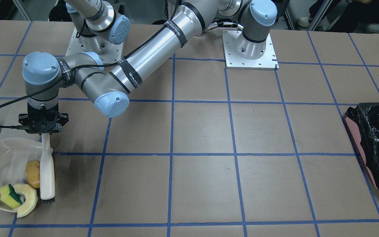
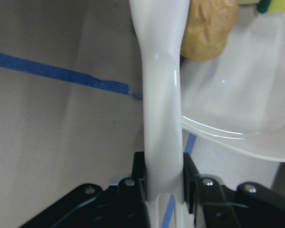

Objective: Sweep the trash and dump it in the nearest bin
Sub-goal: 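Sweep the brush with the left gripper, pushing the potato toward the dustpan, then keep sweeping the potato and sponge into the dustpan with the left gripper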

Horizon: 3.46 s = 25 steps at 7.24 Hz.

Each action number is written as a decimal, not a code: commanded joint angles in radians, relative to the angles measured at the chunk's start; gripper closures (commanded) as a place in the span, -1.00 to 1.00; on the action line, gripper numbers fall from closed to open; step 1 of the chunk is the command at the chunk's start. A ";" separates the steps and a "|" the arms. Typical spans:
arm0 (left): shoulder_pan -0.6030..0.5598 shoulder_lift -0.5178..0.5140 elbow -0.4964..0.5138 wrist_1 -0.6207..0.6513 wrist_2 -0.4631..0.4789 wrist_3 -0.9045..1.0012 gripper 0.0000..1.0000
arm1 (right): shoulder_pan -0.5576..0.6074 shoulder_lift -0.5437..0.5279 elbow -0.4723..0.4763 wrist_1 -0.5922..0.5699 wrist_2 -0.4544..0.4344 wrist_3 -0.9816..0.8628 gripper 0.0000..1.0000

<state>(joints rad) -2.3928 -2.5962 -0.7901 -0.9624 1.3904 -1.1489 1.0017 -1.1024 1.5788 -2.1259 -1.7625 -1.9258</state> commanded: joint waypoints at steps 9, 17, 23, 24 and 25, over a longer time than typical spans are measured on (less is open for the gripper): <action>-0.086 0.036 0.049 0.016 -0.034 -0.191 1.00 | 0.000 0.002 0.001 0.004 0.023 -0.019 1.00; 0.113 0.032 -0.078 0.002 0.099 0.253 1.00 | 0.000 0.007 0.004 0.004 0.069 -0.096 1.00; 0.103 -0.080 0.066 0.008 0.041 0.353 1.00 | 0.000 -0.001 0.003 0.006 0.067 -0.087 1.00; 0.087 -0.088 0.074 0.010 0.013 0.315 1.00 | 0.000 0.001 0.003 0.006 0.069 -0.087 1.00; 0.066 -0.090 0.078 0.010 0.010 0.287 1.00 | 0.000 0.002 0.003 0.006 0.069 -0.087 1.00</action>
<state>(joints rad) -2.3043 -2.6802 -0.7219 -0.9533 1.4145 -0.8264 1.0017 -1.1016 1.5813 -2.1200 -1.6940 -2.0126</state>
